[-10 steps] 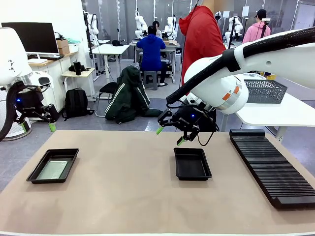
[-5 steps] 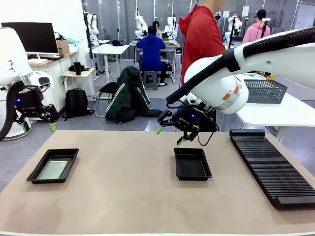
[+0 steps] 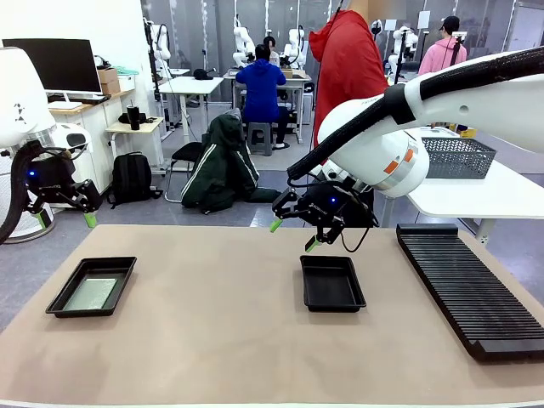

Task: Inspect and transfer BCBs to ESD trays.
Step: Pick up the Blank PCB from the PCB Rack and place it in the right ESD tray.

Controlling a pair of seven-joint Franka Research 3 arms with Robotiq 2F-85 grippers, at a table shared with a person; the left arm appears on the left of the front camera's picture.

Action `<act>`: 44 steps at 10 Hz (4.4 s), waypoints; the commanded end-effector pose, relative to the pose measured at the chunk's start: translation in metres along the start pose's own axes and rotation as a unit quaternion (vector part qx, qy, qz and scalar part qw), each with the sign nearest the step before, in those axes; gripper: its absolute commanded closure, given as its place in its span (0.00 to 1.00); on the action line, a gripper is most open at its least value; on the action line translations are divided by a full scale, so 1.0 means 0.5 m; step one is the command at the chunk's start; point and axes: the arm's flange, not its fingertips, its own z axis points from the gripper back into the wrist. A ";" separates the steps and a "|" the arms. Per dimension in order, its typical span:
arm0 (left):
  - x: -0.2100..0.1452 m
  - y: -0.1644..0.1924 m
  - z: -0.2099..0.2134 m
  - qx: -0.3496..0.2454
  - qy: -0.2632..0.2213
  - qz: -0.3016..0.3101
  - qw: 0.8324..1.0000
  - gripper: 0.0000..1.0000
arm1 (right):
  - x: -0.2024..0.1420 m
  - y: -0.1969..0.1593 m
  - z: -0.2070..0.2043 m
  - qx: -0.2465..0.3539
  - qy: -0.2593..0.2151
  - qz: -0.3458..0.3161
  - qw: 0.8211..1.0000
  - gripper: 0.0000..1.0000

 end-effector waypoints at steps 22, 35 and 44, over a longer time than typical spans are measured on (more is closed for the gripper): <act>-0.001 0.000 -0.003 -0.004 -0.004 0.001 1.000 0.00 | 0.000 0.002 -0.001 -0.008 -0.003 -0.006 1.000 0.00; -0.001 0.000 -0.003 -0.004 -0.004 0.001 1.000 0.00 | 0.000 0.002 -0.001 -0.008 -0.003 -0.006 1.000 0.00; -0.001 0.000 -0.003 -0.004 -0.004 0.001 1.000 0.00 | 0.000 0.002 -0.001 -0.008 -0.003 -0.006 1.000 0.00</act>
